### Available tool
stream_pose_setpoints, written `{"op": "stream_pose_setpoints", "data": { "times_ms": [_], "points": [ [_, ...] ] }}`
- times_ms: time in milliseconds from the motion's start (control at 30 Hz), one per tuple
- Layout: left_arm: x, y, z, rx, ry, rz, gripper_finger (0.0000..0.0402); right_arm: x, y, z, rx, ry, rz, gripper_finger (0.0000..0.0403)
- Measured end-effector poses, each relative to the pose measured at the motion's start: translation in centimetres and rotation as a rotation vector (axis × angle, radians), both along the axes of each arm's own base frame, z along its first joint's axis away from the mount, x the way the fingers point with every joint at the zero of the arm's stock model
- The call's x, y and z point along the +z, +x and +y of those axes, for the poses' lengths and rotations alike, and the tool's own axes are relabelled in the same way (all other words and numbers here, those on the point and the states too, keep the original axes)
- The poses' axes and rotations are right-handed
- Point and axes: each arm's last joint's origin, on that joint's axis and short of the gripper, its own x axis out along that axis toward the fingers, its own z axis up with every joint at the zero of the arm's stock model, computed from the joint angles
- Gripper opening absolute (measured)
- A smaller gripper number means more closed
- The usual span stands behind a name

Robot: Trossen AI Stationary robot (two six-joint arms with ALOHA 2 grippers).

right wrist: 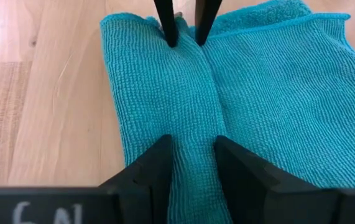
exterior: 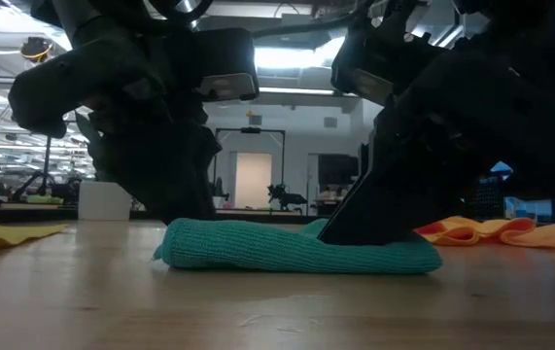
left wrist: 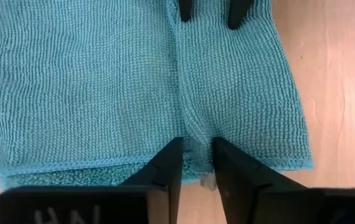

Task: Roll microfiber towels into tight, uniform cylinder then place into a basket
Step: Roll the blue microfiber towel

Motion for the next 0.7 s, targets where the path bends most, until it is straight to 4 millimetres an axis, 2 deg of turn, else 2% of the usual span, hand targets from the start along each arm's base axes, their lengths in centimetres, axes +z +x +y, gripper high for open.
{"op": "stream_pose_setpoints", "data": {
  "times_ms": [167, 300, 467, 567, 700],
  "points": [
    [0.8, -0.6, -0.1, -0.093, 0.055, 0.016, 0.0086, 0.0, 0.0, 0.0, -0.001, 0.002, 0.0, 0.0128],
    [2.2, -1.4, -0.4, -0.119, 0.087, 0.005, 0.0086, 0.0, 0.0, 0.0, -0.004, 0.007, 0.002, 0.0128],
    [4.2, -2.3, -2.1, -0.238, 0.116, -0.084, 0.0086, -0.1, 0.0, 0.0, 0.001, 0.015, 0.007, 0.0128],
    [4.3, -3.0, -3.6, -0.367, 0.199, -0.113, 0.0083, -0.1, 0.1, -0.2, -0.003, 0.02, 0.009, 0.0128],
    [3.4, -3.1, -4.8, -0.45, 0.27, -0.132, 0.0083, -0.1, 0.2, -0.4, -0.005, 0.023, 0.011, 0.0128]
  ]
}}
